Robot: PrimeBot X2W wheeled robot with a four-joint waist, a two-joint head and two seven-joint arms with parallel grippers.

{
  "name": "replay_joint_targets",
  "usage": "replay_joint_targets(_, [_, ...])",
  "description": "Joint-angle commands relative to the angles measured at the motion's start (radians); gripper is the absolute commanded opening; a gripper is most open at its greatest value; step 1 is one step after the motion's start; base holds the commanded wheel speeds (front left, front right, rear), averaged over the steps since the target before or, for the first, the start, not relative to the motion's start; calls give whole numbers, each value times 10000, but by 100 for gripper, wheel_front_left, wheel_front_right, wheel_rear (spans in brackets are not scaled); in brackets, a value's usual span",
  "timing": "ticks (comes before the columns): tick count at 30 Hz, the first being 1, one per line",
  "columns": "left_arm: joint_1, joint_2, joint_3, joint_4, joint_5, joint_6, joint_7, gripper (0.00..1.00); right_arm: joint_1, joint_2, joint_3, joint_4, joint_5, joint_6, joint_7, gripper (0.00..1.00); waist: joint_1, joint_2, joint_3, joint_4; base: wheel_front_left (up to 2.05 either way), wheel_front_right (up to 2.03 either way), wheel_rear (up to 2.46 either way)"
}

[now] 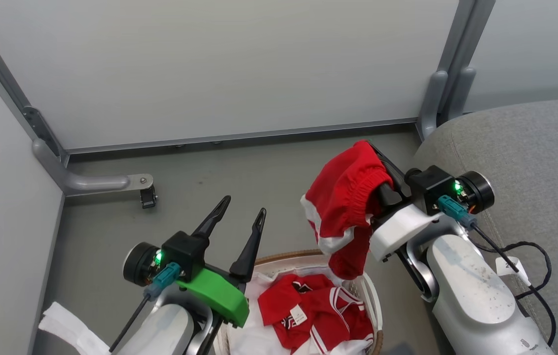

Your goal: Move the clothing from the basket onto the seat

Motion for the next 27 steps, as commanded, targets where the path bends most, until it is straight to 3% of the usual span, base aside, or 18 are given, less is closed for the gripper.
replay_joint_targets(1, [282,-37,130,-29,145,-62,-27,100,101,-33,-81,-64,-51,-10,-21,0,0,0,32,-23,0,0,0])
replay_joint_targets(9, [894,-334,806,-133,724,-278,-21,100,176,-33,-289,-34,-107,-10,-21,0,0,0,118,-108,0,0,0])
replay_joint_targets(15, [1106,-583,1142,-53,1091,-471,-22,100,-26,-35,-486,-85,-295,-10,-21,0,0,0,322,-588,0,0,0])
replay_joint_targets(21, [1048,-782,1460,-74,1438,-634,-23,100,-285,-35,-757,-234,-519,-12,-21,0,0,0,802,-1737,0,0,0])
replay_joint_targets(27, [664,-825,1737,-160,1750,-785,-23,100,-512,-32,-996,-365,-606,-12,-21,0,0,0,1395,-3300,0,0,0])
